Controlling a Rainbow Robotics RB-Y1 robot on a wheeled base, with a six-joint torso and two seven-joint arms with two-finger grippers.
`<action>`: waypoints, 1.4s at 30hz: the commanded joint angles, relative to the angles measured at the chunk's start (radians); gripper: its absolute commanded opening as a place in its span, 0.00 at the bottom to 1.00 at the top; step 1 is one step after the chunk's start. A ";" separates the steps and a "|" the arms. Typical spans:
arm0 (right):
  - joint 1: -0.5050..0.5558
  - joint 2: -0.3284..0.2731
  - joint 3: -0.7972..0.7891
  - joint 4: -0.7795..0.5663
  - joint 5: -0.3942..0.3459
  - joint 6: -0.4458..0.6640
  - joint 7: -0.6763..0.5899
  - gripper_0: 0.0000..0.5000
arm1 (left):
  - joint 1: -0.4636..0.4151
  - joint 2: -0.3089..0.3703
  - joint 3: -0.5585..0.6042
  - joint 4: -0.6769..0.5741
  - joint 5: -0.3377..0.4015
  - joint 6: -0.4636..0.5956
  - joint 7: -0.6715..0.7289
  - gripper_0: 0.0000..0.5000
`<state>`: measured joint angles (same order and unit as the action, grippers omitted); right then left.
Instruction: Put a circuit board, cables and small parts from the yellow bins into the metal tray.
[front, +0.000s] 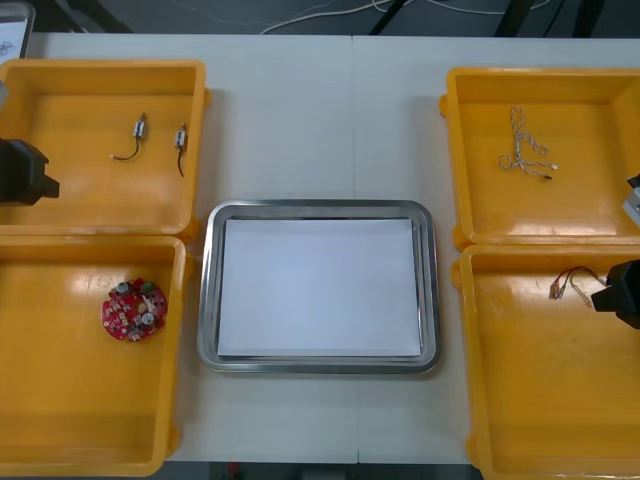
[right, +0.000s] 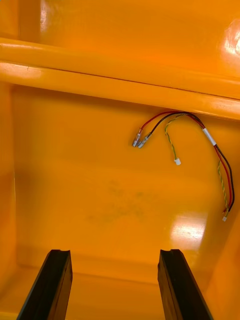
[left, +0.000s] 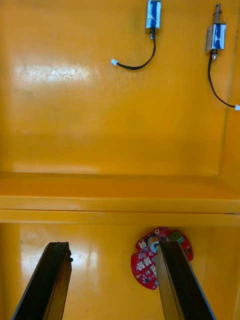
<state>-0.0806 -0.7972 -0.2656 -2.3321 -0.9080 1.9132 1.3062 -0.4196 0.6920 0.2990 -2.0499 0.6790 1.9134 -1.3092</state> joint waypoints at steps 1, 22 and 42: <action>0.016 -0.036 -0.027 -0.013 0.000 0.007 -0.018 1.00 | 0.018 0.047 -0.012 -0.035 -0.001 0.006 -0.099 1.00; 0.016 -0.036 -0.027 -0.013 0.000 0.007 -0.018 1.00 | 0.018 0.047 -0.012 -0.035 -0.001 0.006 -0.099 1.00; 0.016 -0.036 -0.027 -0.013 0.000 0.007 -0.018 1.00 | 0.018 0.047 -0.012 -0.035 -0.001 0.006 -0.099 1.00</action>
<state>-0.0806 -0.7972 -0.2656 -2.3321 -0.9080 1.9132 1.3062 -0.4196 0.6920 0.2990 -2.0500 0.6790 1.9134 -1.3119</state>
